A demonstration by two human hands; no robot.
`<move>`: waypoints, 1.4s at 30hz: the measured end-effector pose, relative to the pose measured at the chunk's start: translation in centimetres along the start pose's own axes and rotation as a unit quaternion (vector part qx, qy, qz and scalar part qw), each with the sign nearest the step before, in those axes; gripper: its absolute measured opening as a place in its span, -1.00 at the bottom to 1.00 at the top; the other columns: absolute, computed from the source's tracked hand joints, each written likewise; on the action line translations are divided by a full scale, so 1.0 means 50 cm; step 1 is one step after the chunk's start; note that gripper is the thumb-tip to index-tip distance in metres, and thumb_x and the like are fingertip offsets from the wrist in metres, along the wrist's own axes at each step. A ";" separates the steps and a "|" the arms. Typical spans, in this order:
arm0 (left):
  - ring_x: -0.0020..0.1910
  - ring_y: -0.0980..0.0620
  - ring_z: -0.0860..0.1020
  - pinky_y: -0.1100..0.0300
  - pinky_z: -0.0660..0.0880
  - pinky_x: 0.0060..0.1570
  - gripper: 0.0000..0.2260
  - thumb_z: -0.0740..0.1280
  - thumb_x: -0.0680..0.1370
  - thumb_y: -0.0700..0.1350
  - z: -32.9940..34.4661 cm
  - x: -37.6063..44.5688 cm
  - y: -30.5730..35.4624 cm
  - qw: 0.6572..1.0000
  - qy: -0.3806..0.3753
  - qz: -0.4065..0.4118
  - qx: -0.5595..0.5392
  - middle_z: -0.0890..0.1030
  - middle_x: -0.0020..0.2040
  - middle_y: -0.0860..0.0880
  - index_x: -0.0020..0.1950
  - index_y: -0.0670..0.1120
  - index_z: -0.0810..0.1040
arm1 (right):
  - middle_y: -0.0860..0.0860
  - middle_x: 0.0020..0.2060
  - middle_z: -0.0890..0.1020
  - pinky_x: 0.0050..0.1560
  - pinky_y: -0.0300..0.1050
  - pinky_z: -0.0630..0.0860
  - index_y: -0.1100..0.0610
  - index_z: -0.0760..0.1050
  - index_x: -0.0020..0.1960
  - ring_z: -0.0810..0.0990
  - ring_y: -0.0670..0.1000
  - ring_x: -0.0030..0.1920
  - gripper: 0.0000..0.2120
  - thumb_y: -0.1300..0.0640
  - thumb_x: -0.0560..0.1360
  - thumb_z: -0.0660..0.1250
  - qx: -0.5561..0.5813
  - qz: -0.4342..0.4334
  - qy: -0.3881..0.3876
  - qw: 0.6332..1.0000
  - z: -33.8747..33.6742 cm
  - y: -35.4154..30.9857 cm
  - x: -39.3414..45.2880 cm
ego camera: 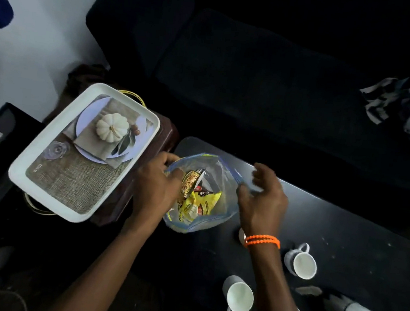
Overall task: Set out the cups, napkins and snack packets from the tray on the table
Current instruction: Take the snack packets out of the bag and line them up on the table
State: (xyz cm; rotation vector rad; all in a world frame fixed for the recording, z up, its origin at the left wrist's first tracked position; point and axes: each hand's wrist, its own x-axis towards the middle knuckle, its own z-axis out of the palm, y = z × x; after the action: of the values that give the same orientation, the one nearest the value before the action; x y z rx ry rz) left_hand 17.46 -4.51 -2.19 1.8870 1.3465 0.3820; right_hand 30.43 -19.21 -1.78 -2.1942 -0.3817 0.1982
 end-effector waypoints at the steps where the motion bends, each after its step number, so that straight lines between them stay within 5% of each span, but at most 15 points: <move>1: -0.38 0.29 0.52 0.41 0.25 -0.47 -0.95 0.43 0.54 -0.04 -0.004 -0.006 -0.001 1.000 0.008 0.008 -0.007 0.53 -0.33 0.21 -0.02 0.10 0.62 | 0.02 0.03 0.67 -0.01 -0.19 0.63 0.12 0.59 0.22 0.64 -0.05 -0.01 -0.61 0.27 0.40 0.47 -0.001 -0.049 0.027 0.998 -0.013 -0.018 -0.005; 3: -0.35 0.37 0.55 0.44 0.34 -0.47 -0.99 0.43 0.57 -0.03 -0.003 -0.018 -0.005 0.999 0.007 0.014 -0.035 0.52 -0.37 0.20 -0.04 0.07 0.64 | -0.03 -0.04 0.67 -0.05 -0.27 0.60 0.07 0.63 0.11 0.64 -0.10 -0.08 -0.72 0.25 0.42 0.46 0.004 -0.155 0.017 0.988 -0.016 -0.054 -0.017; 6: -0.34 0.38 0.56 0.45 0.36 -0.44 -0.97 0.42 0.58 -0.03 0.006 -0.032 -0.016 0.998 -0.003 0.005 -0.063 0.56 -0.42 0.19 -0.04 0.08 0.66 | 0.03 -0.04 0.74 0.03 -0.10 0.65 0.02 0.68 0.07 0.71 0.02 -0.06 -0.73 0.24 0.41 0.44 -0.084 -0.158 -0.230 0.956 0.040 -0.079 -0.024; 9: -0.33 0.34 0.57 0.48 0.37 -0.40 -0.94 0.40 0.58 0.01 0.008 -0.037 -0.026 0.997 0.001 0.008 -0.072 0.60 -0.33 0.36 -0.07 0.10 0.66 | 0.19 0.26 0.60 0.32 0.11 0.49 0.14 0.52 0.33 0.54 0.23 0.30 -0.58 0.25 0.48 0.36 -0.327 -0.122 -0.440 0.827 0.124 -0.036 -0.019; 12: -0.27 0.36 0.59 0.50 0.40 -0.33 -0.93 0.40 0.57 0.03 0.005 -0.030 -0.037 0.997 0.004 0.000 -0.075 0.61 -0.29 0.38 -0.09 0.11 0.65 | 0.22 0.33 0.54 0.36 0.14 0.39 0.16 0.42 0.42 0.47 0.27 0.36 -0.56 0.24 0.55 0.28 -0.421 -0.173 -0.459 0.763 0.163 0.018 -0.011; 17: -0.31 0.34 0.56 0.47 0.38 -0.35 -0.93 0.40 0.59 -0.01 0.001 -0.016 -0.054 0.997 0.009 -0.006 -0.082 0.61 -0.32 0.34 -0.07 0.07 0.66 | 0.18 0.00 0.68 -0.05 -0.01 0.54 0.20 0.62 0.11 0.67 0.23 0.00 -0.78 0.28 0.47 0.37 -0.380 -0.273 -0.400 0.789 0.160 0.026 -0.008; 22: -0.35 0.35 0.54 0.50 0.36 -0.36 -0.88 0.40 0.60 -0.04 -0.006 -0.010 -0.057 0.996 0.014 -0.011 -0.084 0.58 -0.38 0.31 -0.14 0.09 0.63 | 0.15 0.04 0.65 -0.09 -0.04 0.52 0.16 0.59 0.15 0.64 0.20 0.02 -0.78 0.28 0.53 0.30 -0.330 -0.262 -0.411 0.809 0.101 -0.063 -0.025; 26: -0.33 0.28 0.55 0.40 0.37 -0.29 -0.90 0.41 0.59 -0.03 -0.018 0.006 -0.066 0.995 0.020 -0.031 -0.090 0.61 -0.36 0.13 -0.09 0.02 0.69 | 0.04 -0.15 0.66 -0.13 0.00 0.57 0.01 0.58 -0.07 0.63 0.12 -0.11 -0.95 0.14 0.50 0.36 -0.175 -0.284 -0.331 0.883 -0.040 -0.169 -0.028; 28: -0.37 0.22 0.50 0.18 0.39 -0.25 -0.87 0.42 0.56 0.00 -0.025 0.015 -0.075 0.993 0.021 -0.051 -0.105 0.60 -0.37 0.09 -0.07 -0.03 0.72 | -0.02 -0.20 0.68 -0.14 -0.14 0.61 0.04 0.58 -0.11 0.67 -0.02 -0.16 -0.97 0.12 0.48 0.43 -0.042 -0.209 -0.319 0.923 -0.129 -0.185 0.001; 33: -0.44 0.16 0.43 0.16 0.35 -0.31 -0.85 0.43 0.59 -0.01 -0.039 0.014 -0.092 0.989 0.020 -0.076 -0.128 0.54 -0.47 0.19 -0.15 -0.01 0.66 | -0.05 -0.34 0.65 -0.30 -0.25 0.59 0.22 0.52 -0.17 0.63 -0.13 -0.30 -0.86 0.34 0.44 0.49 0.202 0.061 -0.209 0.955 -0.181 -0.074 0.097; 38: -0.42 0.12 0.44 0.15 0.41 -0.29 -0.88 0.43 0.60 -0.01 -0.042 0.004 -0.088 0.982 0.006 -0.081 -0.168 0.54 -0.43 0.08 -0.14 0.05 0.67 | 0.16 -0.19 0.71 -0.20 -0.02 0.62 0.28 0.53 -0.16 0.67 -0.05 -0.26 -0.86 0.45 0.44 0.44 0.158 0.241 -0.228 0.930 -0.039 0.100 0.105; 40: -0.39 0.18 0.48 0.18 0.46 -0.30 -0.88 0.44 0.60 -0.02 -0.040 -0.007 -0.085 0.977 -0.004 -0.074 -0.200 0.61 -0.34 0.00 -0.14 0.09 0.67 | 0.25 0.01 0.71 0.05 0.11 0.65 0.34 0.61 0.00 0.71 0.14 -0.04 -0.81 0.32 0.43 0.53 -0.004 0.258 -0.241 0.936 -0.010 0.135 0.089; 42: -0.41 0.26 0.49 0.35 0.45 -0.37 -0.88 0.44 0.60 -0.04 -0.029 -0.011 -0.081 0.975 -0.013 -0.066 -0.212 0.61 -0.35 0.06 -0.13 0.10 0.67 | 0.21 -0.03 0.72 0.17 0.21 0.60 0.25 0.66 0.05 0.69 0.22 0.02 -0.73 0.14 0.41 0.57 -0.081 0.227 -0.159 0.957 -0.011 0.124 0.081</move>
State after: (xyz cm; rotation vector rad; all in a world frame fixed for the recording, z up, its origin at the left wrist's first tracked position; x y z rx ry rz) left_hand 13.63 -3.83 -4.09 1.4387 1.2488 0.5270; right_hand 35.66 -21.78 -6.43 -2.3902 -0.0601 0.8042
